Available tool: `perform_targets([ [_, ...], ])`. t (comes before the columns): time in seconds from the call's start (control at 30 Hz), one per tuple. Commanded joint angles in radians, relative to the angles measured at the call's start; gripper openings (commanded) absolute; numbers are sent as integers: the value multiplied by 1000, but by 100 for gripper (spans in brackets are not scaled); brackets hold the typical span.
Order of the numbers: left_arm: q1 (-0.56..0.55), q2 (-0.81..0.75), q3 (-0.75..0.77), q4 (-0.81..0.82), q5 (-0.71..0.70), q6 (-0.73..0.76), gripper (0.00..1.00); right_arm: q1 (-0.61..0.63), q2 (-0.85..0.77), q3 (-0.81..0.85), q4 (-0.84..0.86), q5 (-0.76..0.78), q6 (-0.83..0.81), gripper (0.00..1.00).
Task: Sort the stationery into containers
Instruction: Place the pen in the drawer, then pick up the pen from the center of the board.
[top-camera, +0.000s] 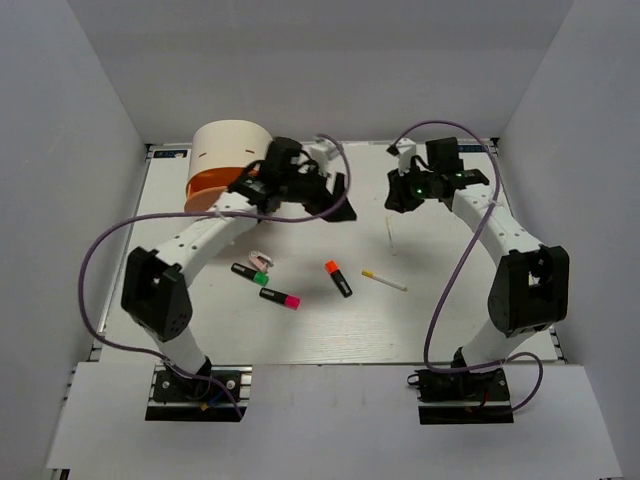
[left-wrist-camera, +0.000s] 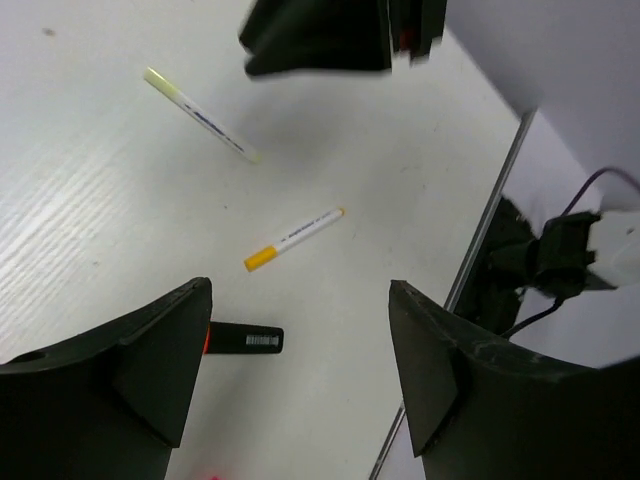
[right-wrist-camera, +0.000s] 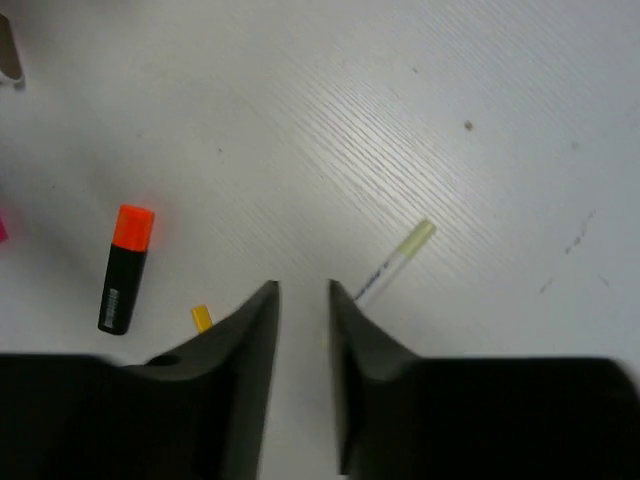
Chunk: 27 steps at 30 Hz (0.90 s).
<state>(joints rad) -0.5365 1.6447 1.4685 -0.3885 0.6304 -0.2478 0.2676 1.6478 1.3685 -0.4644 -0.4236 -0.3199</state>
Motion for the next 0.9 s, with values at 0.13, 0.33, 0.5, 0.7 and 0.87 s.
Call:
perform_targets([
  [0.13, -236, 101, 72, -104, -196, 289, 82, -223, -2, 10, -111, -115, 126, 0],
  [0.33, -335, 164, 16, 28, -213, 439, 80, -355, 15, 9, -143, -190, 131, 0],
  [0.5, -394, 277, 50, 26, -273, 539, 74, -399, 21, 12, -157, -230, 110, 4],
  [0.7, -434, 323, -10, 97, -305, 640, 72, -419, 10, -2, -175, -250, 79, 7],
  [0.87, -434, 349, -22, 149, -316, 674, 73, -433, 3, -34, -171, -267, 71, 7],
])
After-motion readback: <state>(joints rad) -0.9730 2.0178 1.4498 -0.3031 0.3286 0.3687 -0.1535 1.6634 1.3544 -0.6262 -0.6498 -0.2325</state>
